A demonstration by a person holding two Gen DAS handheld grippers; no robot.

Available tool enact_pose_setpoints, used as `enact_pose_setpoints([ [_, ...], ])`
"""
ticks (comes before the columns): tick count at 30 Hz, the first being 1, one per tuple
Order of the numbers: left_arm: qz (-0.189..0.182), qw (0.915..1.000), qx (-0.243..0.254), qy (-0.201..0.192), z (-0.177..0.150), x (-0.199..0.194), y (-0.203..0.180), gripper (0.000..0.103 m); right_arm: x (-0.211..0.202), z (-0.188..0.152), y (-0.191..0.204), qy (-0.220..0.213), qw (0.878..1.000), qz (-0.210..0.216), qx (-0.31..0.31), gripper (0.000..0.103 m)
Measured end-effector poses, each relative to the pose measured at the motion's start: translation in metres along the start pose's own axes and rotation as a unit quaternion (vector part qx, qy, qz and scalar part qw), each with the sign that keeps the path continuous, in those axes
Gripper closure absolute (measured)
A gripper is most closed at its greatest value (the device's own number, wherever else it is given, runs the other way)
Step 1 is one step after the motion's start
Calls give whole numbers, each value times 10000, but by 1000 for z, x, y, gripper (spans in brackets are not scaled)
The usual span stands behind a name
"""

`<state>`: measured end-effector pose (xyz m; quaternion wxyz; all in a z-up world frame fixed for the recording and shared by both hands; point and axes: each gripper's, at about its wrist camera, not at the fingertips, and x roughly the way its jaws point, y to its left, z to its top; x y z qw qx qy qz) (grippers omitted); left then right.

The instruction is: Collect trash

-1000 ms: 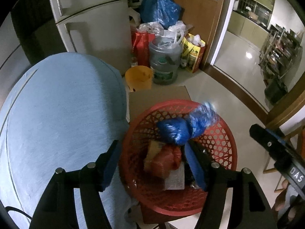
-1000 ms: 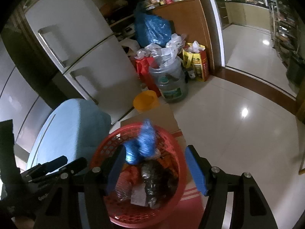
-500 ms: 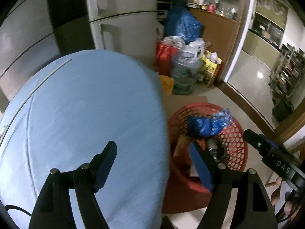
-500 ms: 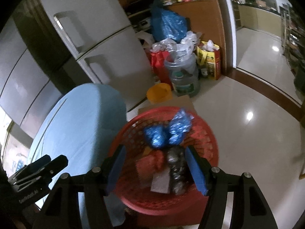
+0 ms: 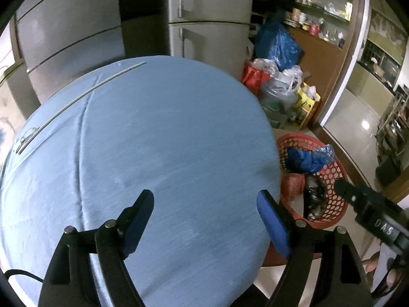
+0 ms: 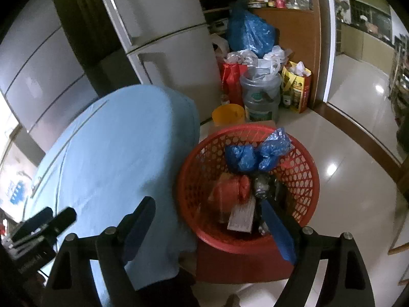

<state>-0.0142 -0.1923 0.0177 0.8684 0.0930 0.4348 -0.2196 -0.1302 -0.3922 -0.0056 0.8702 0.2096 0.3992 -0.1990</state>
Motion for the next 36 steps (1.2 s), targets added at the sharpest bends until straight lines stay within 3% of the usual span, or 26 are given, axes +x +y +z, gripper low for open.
enact_pose_setpoints([
  [20,-23,9998,154,-119,-7,-14,-8,20,-19,-7,-7,-107,9997,-197,-17,15],
  [36,-337,9990,243,-156,-7,-16,-15,20,-22,-9,-8,-205,9990,-391,-69,15],
])
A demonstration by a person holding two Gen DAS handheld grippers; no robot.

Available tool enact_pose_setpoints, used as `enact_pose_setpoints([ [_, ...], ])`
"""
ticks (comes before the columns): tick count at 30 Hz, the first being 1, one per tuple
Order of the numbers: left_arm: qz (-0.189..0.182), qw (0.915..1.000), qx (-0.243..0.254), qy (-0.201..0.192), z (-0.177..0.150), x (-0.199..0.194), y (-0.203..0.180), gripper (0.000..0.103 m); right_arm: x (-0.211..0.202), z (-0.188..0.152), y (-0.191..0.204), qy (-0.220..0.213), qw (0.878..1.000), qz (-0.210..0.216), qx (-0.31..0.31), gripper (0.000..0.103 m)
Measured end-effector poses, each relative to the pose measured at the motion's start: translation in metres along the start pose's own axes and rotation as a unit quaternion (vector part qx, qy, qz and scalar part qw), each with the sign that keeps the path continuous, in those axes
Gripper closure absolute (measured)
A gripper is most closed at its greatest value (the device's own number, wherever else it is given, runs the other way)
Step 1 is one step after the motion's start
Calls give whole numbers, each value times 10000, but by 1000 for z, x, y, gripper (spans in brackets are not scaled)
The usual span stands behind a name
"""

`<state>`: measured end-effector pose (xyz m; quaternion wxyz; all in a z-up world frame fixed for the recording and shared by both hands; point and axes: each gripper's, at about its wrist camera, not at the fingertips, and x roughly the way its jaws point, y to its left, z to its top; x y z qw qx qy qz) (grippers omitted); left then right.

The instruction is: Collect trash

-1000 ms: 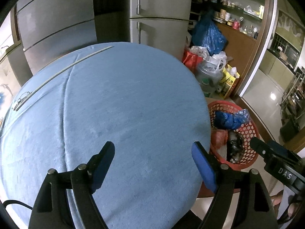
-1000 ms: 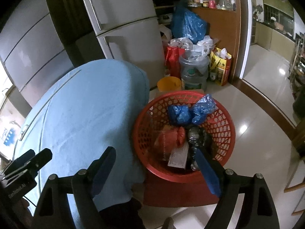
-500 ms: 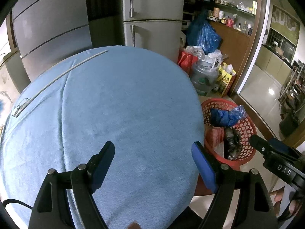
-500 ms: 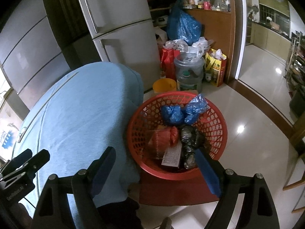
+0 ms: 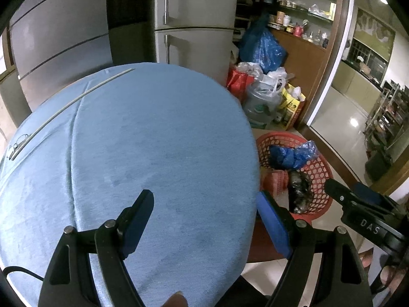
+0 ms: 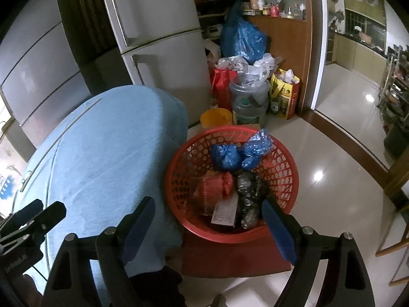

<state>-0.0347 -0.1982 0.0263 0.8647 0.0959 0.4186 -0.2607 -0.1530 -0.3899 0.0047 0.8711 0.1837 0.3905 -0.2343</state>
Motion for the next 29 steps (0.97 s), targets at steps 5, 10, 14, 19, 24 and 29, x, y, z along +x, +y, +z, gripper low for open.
enact_pose_setpoints([
  [5,4,10000,35,-38,1,-1,-4,20,-1,-1,-2,-12,10000,-64,8,15],
  [10,-158,9999,-9,-5,0,-1,-4,20,-2,0,-3,-36,10000,-78,18,15],
  [14,-145,9999,71,-45,1,-2,-7,20,-1,0,-4,-26,9999,-95,20,15],
  [19,-123,9999,10,-70,2,-1,-6,20,-1,-1,-4,-40,9999,-113,31,15],
  [24,-75,9999,-18,-94,1,-2,-4,20,-3,-2,-2,-93,9998,-149,-18,15],
  [29,-14,9999,10,-113,1,-2,-4,20,-8,-6,6,-209,9995,-163,-182,15],
])
